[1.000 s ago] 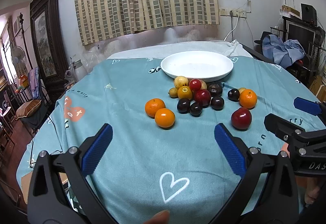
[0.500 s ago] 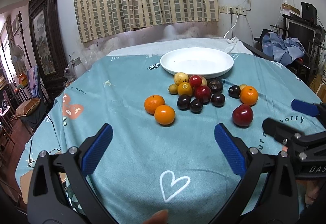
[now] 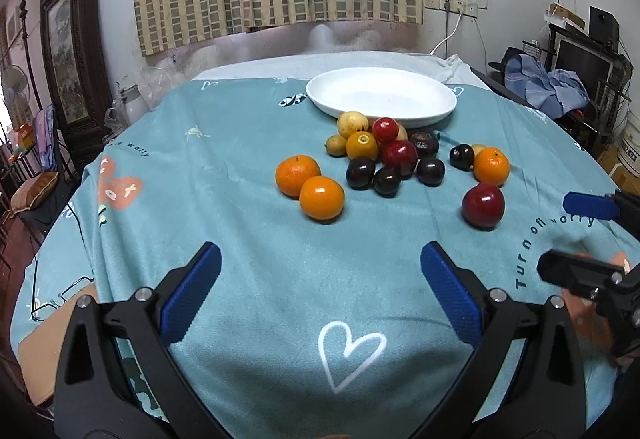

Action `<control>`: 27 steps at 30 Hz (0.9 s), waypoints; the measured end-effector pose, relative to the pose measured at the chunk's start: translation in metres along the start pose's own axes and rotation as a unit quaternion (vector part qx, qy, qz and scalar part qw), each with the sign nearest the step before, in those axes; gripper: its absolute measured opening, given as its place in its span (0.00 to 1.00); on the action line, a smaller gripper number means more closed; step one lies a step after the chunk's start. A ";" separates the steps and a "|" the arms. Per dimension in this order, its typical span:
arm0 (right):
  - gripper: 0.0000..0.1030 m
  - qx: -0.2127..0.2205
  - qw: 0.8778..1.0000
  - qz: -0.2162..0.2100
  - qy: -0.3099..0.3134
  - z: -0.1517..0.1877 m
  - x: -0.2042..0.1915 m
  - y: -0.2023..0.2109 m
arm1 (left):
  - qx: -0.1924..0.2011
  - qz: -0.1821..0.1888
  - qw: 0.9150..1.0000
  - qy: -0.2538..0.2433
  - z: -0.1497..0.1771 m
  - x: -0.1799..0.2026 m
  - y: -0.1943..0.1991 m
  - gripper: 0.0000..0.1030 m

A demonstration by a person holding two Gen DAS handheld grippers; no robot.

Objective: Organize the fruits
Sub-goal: 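Grasp the red apple with the right gripper while the left gripper grasps a tangerine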

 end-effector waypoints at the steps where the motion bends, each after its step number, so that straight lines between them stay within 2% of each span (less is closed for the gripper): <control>1: 0.85 -0.004 1.000 0.007 0.008 0.000 0.000 -0.001 | -0.003 -0.002 1.000 0.000 0.000 -0.001 -0.001 0.98; 2: 0.78 -0.011 1.000 0.009 0.013 0.000 0.001 -0.005 | -0.007 -0.003 1.000 -0.001 0.001 -0.002 -0.002 0.98; 10: 0.70 -0.049 0.999 0.015 0.016 -0.008 0.019 -0.037 | -0.054 0.039 0.998 0.002 0.015 0.002 -0.020 0.98; 11: 0.65 -0.052 0.998 0.017 0.019 -0.009 0.020 -0.043 | -0.059 0.044 0.997 0.004 0.013 0.002 -0.022 0.98; 14: 0.58 -0.064 0.998 0.018 0.016 -0.013 0.025 -0.060 | -0.058 0.049 0.997 0.001 0.000 -0.002 -0.026 0.98; 19: 0.52 -0.085 0.996 -0.012 -0.007 -0.009 0.031 -0.081 | -0.045 0.045 0.998 -0.006 -0.030 -0.011 -0.037 0.98; 22: 0.42 -0.075 0.995 -0.053 -0.046 -0.010 0.038 -0.081 | -0.066 0.052 0.996 -0.025 -0.033 0.000 -0.057 0.97; 23: 0.42 -0.076 0.993 -0.067 -0.060 -0.010 0.040 -0.082 | -0.076 0.054 0.995 -0.032 -0.030 0.005 -0.066 0.93; 24: 0.42 -0.073 0.991 -0.080 -0.074 -0.009 0.043 -0.081 | -0.084 0.057 0.994 -0.034 -0.027 0.008 -0.072 0.83; 25: 0.42 -0.073 0.991 -0.086 -0.079 -0.009 0.044 -0.081 | -0.093 0.062 0.993 -0.033 -0.024 0.009 -0.077 0.77; 27: 0.42 -0.072 0.991 -0.085 -0.075 -0.009 0.043 -0.081 | -0.116 0.071 0.990 -0.023 -0.017 0.009 -0.092 0.52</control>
Point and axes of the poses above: each gripper's, at about its wrist camera, not at the fingertips, and y roughly against the way its jaws point, x to its right, z to its underside, the point moved 10 cm from there along -y, roughly the way its jaws point, and after that the axes turned 1 degree about y, right-handed, at the moved point
